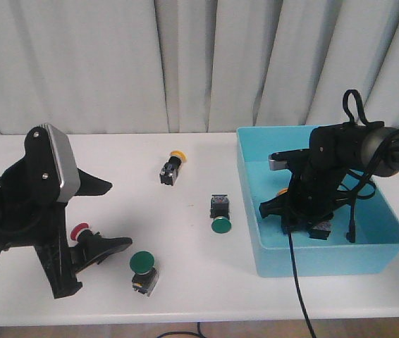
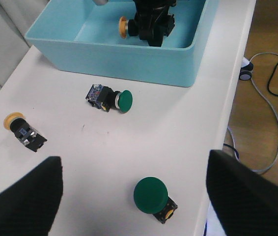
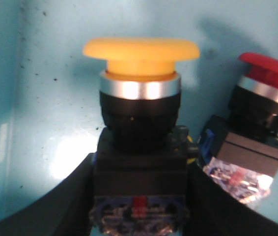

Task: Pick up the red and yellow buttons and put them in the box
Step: 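Lower the yellow button into the blue box beside the red one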

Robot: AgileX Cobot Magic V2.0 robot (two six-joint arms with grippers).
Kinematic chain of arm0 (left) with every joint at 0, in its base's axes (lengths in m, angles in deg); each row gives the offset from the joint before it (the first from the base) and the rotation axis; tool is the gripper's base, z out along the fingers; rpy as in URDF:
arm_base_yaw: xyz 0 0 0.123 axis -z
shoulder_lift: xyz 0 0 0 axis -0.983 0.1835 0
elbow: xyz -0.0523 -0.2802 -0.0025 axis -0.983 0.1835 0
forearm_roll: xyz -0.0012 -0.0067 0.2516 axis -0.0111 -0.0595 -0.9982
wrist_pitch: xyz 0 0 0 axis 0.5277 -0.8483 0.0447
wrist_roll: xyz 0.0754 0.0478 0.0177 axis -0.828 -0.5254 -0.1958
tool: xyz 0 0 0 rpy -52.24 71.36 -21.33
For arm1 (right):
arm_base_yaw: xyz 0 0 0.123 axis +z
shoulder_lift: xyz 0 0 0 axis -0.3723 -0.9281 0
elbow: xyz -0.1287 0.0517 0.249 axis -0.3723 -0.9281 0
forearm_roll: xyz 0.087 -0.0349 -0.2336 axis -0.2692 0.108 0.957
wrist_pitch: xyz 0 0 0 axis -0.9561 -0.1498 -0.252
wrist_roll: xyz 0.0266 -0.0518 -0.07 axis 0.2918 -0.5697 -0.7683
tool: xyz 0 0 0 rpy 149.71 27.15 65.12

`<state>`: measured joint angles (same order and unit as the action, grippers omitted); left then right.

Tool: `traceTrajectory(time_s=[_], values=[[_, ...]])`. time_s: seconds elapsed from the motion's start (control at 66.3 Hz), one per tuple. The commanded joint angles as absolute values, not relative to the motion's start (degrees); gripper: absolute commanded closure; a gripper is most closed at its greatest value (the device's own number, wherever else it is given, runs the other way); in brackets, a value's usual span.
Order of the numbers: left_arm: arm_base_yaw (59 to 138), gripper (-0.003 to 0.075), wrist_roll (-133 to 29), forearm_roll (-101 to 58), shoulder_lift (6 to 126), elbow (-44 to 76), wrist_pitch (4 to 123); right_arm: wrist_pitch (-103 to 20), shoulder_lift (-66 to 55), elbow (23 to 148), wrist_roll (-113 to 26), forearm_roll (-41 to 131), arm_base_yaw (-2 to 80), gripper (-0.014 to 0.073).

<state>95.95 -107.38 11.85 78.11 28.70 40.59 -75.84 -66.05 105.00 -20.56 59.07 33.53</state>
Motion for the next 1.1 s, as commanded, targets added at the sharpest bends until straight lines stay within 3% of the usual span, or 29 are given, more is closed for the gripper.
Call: traceTrajectory(time_s=[0.0,0.136,0.437,0.649,1.086], values=[[96.0,0.0141,-106.8,14.3,77.0,27.4,41.1,-74.8,-63.1,106.8,-20.4,59.6,33.3,0.0346],[96.0,0.0141,-106.8,14.3,77.0,27.4,41.1,-75.0,-63.1,106.8,-20.4,59.5,33.3,0.0316],[96.0,0.0141,-106.6,14.3,77.0,27.4,40.9,-74.7,-63.1,106.8,-21.3,59.6,33.3,0.0153],[96.0,0.0141,-106.7,14.3,77.0,27.4,40.9,-79.7,-59.9,109.8,-21.3,59.7,33.5,0.0158],[96.0,0.0141,-106.6,14.4,77.0,27.3,40.7,-90.0,-31.8,109.4,-21.3,60.3,37.3,0.0214]])
